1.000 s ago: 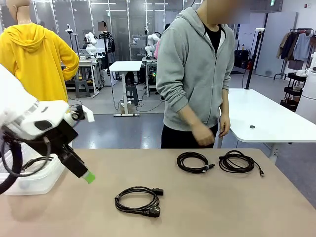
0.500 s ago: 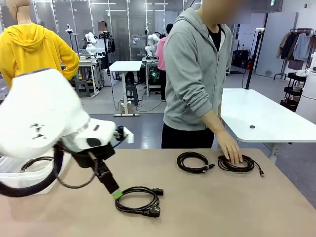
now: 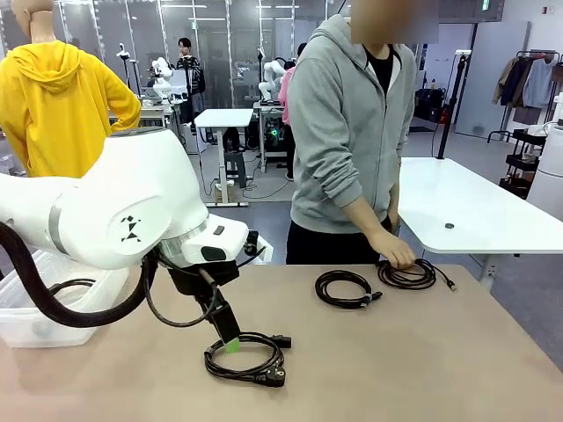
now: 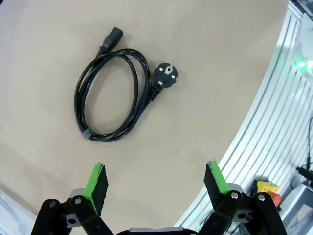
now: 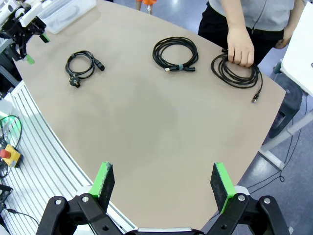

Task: Organize and store the cables.
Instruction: Place the Power Cable into the Organizing box.

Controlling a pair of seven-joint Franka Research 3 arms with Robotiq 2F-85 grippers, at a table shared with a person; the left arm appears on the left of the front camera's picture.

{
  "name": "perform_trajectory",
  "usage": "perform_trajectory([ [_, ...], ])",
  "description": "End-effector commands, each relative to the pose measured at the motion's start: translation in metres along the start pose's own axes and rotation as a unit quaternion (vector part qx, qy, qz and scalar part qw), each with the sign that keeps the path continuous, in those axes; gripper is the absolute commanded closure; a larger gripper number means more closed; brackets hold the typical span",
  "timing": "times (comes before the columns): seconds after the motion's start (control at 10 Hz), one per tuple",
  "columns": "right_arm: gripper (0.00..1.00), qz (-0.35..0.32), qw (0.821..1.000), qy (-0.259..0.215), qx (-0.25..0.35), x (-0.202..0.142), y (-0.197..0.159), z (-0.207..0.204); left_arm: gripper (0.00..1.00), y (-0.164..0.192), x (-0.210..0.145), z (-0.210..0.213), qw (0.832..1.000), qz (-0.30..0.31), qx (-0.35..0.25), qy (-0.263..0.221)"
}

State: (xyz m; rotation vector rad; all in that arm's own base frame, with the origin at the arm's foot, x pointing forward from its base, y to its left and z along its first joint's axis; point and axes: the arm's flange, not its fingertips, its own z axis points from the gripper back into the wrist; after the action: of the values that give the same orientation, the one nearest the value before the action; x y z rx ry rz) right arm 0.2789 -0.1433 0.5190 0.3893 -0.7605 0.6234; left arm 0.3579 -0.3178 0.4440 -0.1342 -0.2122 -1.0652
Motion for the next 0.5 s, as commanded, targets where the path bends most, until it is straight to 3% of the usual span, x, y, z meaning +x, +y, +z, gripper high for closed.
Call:
perform_trajectory([
  [0.0,0.00,0.007,1.000,-0.003,0.005,-0.001,-0.001,0.001,0.00,0.003,-0.002,0.009,1.000,0.024,0.011,0.007],
  [0.2,0.00,0.007,1.000,-0.003,0.005,-0.001,-0.001,0.001,0.00,0.012,-0.011,0.011,0.998,0.064,-0.001,0.005],
  [0.4,0.00,0.007,1.000,-0.003,0.005,-0.001,-0.001,0.001,0.00,0.024,-0.006,-0.002,0.986,0.153,0.063,0.022],
])
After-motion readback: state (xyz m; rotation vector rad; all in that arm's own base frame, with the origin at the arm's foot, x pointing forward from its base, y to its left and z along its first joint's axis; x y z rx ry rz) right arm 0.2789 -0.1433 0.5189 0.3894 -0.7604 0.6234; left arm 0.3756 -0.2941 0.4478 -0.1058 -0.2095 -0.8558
